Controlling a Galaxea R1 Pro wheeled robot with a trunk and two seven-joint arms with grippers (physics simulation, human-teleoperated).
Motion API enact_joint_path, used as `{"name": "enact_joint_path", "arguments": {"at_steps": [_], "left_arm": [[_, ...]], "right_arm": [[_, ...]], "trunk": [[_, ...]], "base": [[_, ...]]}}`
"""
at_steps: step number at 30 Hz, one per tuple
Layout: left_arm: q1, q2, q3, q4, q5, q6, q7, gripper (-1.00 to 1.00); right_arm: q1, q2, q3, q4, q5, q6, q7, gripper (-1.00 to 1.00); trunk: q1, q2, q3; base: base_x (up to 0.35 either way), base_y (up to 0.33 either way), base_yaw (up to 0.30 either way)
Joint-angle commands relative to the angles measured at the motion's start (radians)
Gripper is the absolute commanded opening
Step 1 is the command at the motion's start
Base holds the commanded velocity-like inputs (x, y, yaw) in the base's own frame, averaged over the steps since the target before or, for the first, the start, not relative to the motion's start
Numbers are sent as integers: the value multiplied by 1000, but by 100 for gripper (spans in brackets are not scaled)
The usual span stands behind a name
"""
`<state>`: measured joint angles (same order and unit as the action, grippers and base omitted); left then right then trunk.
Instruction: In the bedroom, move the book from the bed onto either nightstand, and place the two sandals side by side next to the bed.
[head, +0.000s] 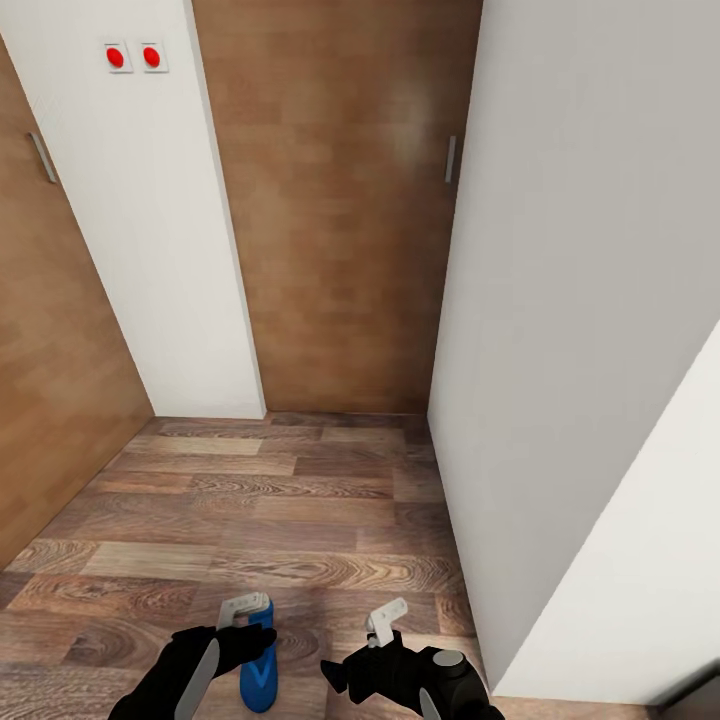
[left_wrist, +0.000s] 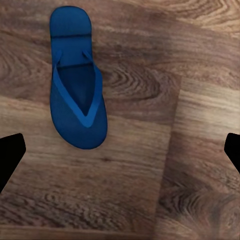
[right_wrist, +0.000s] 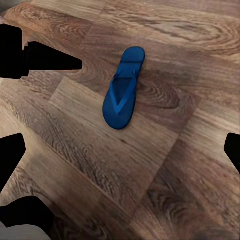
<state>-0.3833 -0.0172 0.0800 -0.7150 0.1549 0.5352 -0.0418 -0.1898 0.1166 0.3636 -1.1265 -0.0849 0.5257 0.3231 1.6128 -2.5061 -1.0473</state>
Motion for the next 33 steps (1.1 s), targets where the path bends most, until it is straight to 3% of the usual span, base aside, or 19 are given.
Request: {"name": "enact_joint_path", "arguments": {"at_steps": [1, 33], "left_arm": [[0, -1, 6, -1, 2, 6, -4, 100], [0, -1, 6, -1, 2, 6, -4, 100]], "right_arm": [[0, 0, 0, -1, -9, 7, -2, 100], [0, 0, 0, -24, -10, 5, 1, 100]], "trunk": [[0, 0, -1], [0, 0, -1]], "base": [[0, 0, 0], [0, 0, 0]]}}
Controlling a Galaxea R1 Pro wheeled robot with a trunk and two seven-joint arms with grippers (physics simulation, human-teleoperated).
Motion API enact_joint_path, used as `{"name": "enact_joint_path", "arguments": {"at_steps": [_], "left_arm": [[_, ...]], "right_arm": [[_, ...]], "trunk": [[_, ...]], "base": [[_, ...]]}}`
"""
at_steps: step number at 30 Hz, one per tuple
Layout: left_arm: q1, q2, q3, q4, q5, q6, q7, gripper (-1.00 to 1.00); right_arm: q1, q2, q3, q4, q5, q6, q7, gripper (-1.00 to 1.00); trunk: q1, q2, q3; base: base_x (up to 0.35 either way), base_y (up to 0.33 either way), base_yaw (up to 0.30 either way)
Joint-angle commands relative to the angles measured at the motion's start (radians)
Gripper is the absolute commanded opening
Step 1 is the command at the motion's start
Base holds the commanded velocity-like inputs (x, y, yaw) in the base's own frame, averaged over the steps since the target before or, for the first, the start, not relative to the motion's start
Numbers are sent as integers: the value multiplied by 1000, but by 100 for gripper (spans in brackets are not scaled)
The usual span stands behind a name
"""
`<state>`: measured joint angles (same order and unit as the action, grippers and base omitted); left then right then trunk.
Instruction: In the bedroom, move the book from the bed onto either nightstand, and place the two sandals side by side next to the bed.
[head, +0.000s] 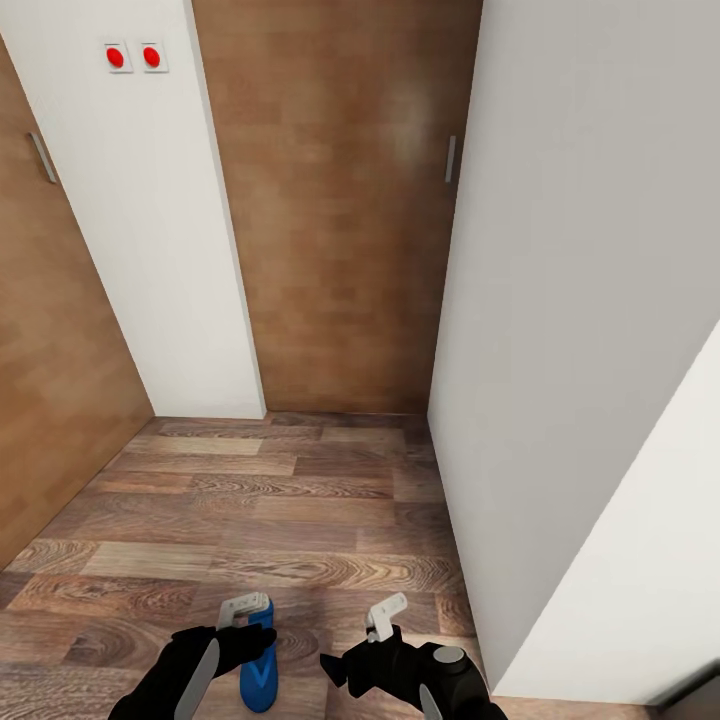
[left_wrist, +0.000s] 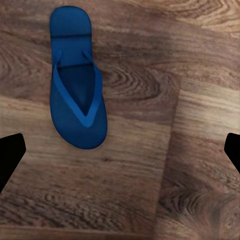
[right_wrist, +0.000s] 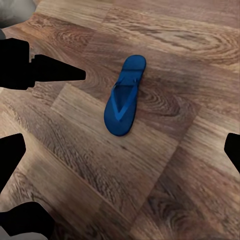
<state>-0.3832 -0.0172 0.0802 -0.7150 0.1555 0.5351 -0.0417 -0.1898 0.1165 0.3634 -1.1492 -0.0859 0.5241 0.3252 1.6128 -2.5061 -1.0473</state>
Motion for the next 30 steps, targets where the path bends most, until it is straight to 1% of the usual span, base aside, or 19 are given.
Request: {"name": "enact_joint_path", "arguments": {"at_steps": [1, 22, 30], "left_arm": [[0, -1, 6, -1, 1, 6, -4, 100], [0, -1, 7, -1, 2, 6, -4, 100], [0, -1, 7, -1, 2, 6, -4, 100]], "right_arm": [[0, 0, 0, -1, -9, 7, -2, 100], [0, 0, -1, -3, -9, 7, 0, 100], [0, 0, -1, -3, -9, 7, 0, 100]], "trunk": [[0, 0, -1], [0, 0, -1], [3, -2, -32]], "base": [[0, 0, 0], [0, 0, 0], [0, 0, 0]]}}
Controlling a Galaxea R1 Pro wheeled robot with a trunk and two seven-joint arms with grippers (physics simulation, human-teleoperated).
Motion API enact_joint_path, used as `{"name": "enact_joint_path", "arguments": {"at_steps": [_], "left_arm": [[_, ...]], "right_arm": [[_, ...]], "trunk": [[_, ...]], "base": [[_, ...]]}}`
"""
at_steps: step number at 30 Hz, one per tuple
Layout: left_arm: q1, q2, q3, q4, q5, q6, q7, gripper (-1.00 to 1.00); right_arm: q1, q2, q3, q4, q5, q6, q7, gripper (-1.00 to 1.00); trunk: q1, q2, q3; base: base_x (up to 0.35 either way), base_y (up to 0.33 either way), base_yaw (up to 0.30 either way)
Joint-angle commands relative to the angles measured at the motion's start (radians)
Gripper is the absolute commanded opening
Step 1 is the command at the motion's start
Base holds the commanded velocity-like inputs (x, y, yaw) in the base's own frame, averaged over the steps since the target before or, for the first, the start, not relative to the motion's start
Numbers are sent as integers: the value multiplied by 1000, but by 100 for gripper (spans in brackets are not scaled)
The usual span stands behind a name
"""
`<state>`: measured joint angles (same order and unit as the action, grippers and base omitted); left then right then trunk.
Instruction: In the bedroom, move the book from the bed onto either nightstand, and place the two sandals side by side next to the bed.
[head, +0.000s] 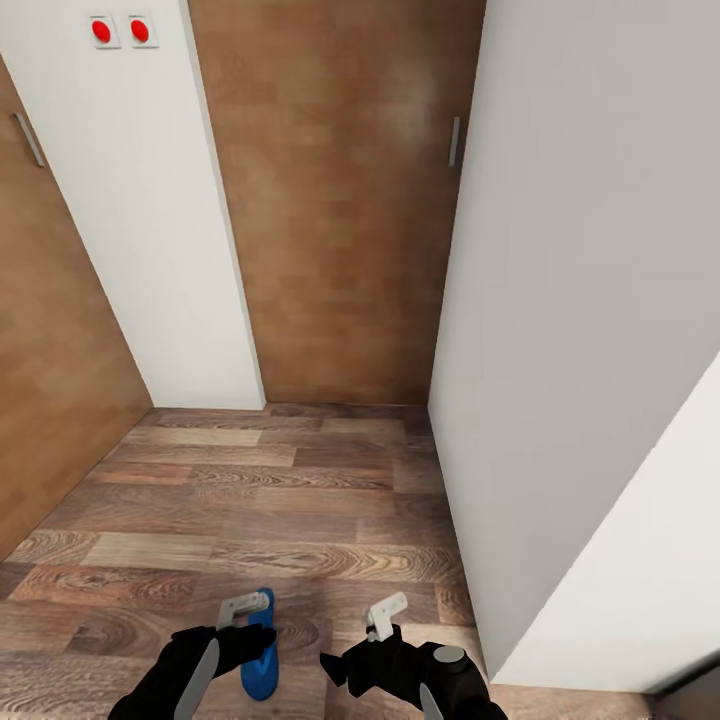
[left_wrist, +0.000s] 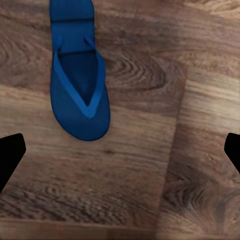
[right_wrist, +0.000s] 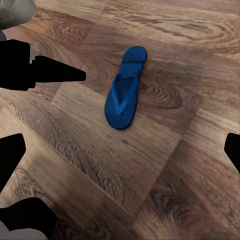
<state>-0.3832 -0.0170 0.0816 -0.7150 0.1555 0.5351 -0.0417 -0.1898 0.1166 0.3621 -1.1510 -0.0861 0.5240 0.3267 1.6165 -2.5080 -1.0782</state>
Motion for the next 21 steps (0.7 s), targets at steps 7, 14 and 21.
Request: {"name": "enact_joint_path", "arguments": {"at_steps": [7, 14, 21], "left_arm": [[0, -1, 5, -1, 2, 6, -4, 100], [0, -1, 5, -1, 2, 6, -4, 100], [0, -1, 5, -1, 2, 6, -4, 100]], "right_arm": [[0, 0, 0, -1, -9, 7, -2, 100], [0, 0, 0, -1, -9, 7, -2, 100], [0, 0, 0, -1, -8, 7, -3, 100]], "trunk": [[3, -2, -28], [6, -4, -55], [9, -5, -82]], "base": [[0, 0, 0], [0, 0, 0], [0, 0, 0]]}}
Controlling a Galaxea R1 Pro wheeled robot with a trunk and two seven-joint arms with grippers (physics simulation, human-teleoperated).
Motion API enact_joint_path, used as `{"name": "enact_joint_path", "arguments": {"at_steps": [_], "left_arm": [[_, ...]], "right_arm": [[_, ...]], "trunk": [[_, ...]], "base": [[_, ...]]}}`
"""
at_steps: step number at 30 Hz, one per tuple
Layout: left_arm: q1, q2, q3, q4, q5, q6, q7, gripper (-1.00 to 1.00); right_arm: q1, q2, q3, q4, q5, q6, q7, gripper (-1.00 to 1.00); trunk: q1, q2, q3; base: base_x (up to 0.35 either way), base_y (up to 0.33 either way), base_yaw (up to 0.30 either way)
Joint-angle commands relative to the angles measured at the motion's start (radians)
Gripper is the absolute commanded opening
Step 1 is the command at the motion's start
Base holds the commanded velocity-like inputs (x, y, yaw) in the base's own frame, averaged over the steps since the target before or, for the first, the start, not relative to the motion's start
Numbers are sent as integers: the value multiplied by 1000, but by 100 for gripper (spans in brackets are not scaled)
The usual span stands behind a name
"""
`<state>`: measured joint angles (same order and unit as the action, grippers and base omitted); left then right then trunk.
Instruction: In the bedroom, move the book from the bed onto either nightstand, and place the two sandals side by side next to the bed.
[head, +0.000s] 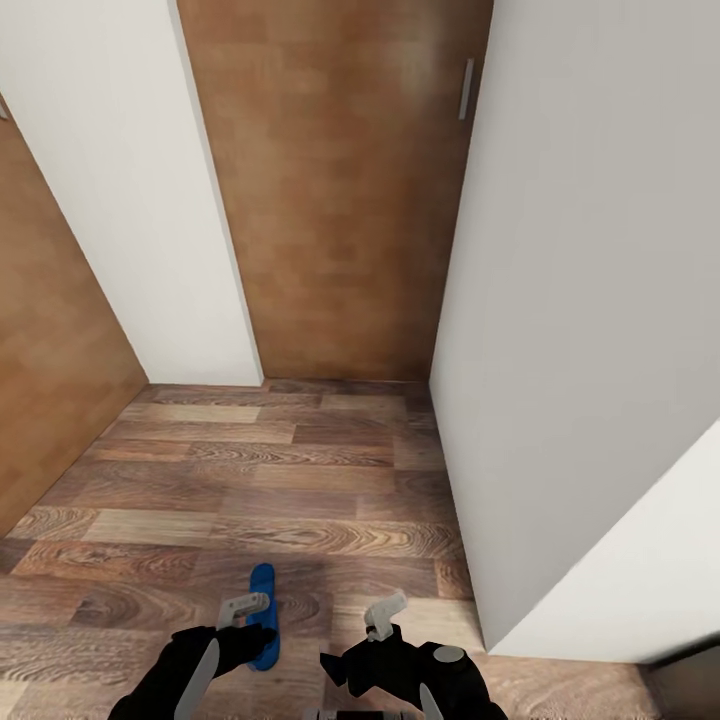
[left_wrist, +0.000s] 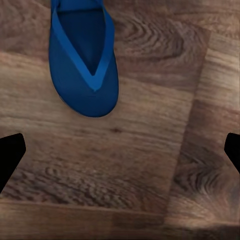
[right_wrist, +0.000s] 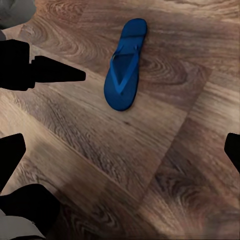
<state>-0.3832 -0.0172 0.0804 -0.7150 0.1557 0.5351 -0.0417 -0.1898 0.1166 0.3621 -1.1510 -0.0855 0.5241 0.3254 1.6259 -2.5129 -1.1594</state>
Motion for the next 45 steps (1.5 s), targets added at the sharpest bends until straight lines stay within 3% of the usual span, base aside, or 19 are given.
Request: {"name": "enact_joint_path", "arguments": {"at_steps": [1, 7, 33, 39, 45], "left_arm": [[0, -1, 6, -1, 2, 6, -4, 100], [0, -1, 6, -1, 2, 6, -4, 100], [0, 0, 7, -1, 2, 5, -4, 100], [0, -1, 6, -1, 2, 5, -4, 100], [0, -1, 6, -1, 2, 5, -4, 100]], "right_arm": [[0, 0, 0, -1, -9, 7, -2, 100], [0, 0, 0, -1, -9, 7, -2, 100], [0, -1, -5, -2, -8, 7, -7, 100], [0, -2, -7, -175, -7, 6, -177, 100], [-1, -2, -7, -223, -7, 5, -207, 100]], "trunk": [[0, -1, -5], [3, -2, -28], [3, -2, -28], [3, -2, -28], [3, -2, -28]], "base": [[0, 0, 0], [0, 0, 0], [0, 0, 0], [0, 0, 0], [0, 0, 0]]}}
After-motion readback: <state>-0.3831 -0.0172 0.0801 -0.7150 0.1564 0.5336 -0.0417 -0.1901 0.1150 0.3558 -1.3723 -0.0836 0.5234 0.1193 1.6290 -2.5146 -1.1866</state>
